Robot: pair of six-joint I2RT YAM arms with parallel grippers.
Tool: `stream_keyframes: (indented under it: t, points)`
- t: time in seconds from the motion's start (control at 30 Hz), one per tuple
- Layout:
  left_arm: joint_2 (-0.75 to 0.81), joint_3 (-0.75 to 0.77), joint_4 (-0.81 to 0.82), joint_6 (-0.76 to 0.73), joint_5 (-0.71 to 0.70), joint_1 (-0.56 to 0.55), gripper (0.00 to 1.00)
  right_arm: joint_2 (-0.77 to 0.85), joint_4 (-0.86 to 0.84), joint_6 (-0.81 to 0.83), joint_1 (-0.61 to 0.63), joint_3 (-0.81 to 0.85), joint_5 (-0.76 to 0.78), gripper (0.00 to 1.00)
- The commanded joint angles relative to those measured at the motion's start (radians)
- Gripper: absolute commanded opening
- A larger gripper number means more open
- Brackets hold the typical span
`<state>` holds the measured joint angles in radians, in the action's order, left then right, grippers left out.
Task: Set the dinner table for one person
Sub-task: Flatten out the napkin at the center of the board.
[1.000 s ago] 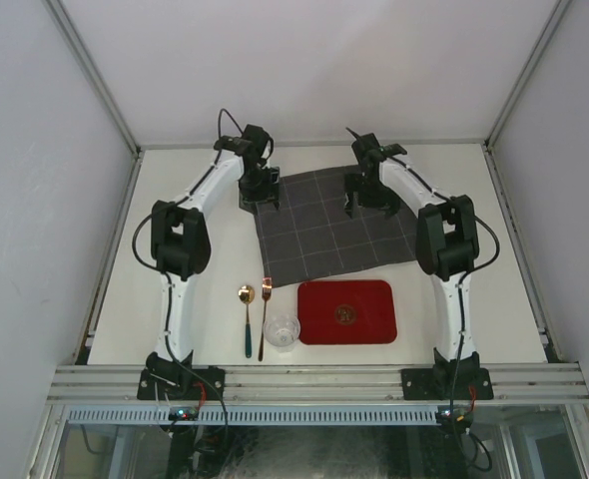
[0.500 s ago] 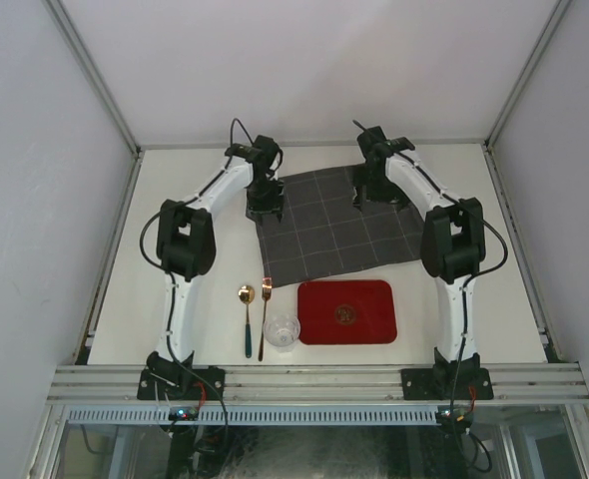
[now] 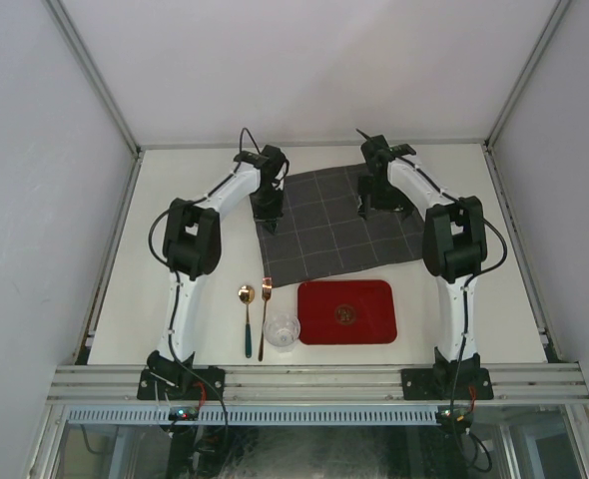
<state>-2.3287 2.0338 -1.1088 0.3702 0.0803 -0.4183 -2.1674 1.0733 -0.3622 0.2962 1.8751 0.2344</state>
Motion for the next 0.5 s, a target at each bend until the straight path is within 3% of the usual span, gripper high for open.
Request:
stream_keyframes:
  t: [0.0,0.07,0.23,0.33,0.37,0.47]
  points:
    - [0.005,-0.015,0.011,-0.016,-0.013,-0.005,0.0,0.011,-0.032,-0.018,-0.003,-0.016,0.01,0.93]
    - [0.009,-0.024,0.016,-0.018,-0.016,-0.005,0.0,0.016,-0.037,-0.019,-0.004,-0.025,0.012,0.8]
    - [0.01,-0.046,0.019,-0.015,-0.013,-0.005,0.0,0.023,-0.058,-0.017,-0.008,-0.051,-0.007,0.29]
    - [0.022,-0.083,0.033,-0.007,0.008,-0.006,0.0,0.019,-0.064,-0.02,-0.009,-0.06,-0.01,0.05]
    - [0.028,-0.099,0.044,-0.003,0.013,-0.007,0.0,0.016,-0.063,-0.021,-0.01,-0.062,-0.01,0.0]
    - [0.038,-0.133,0.061,0.002,0.023,-0.007,0.0,0.006,-0.065,-0.021,-0.011,-0.066,-0.015,0.0]
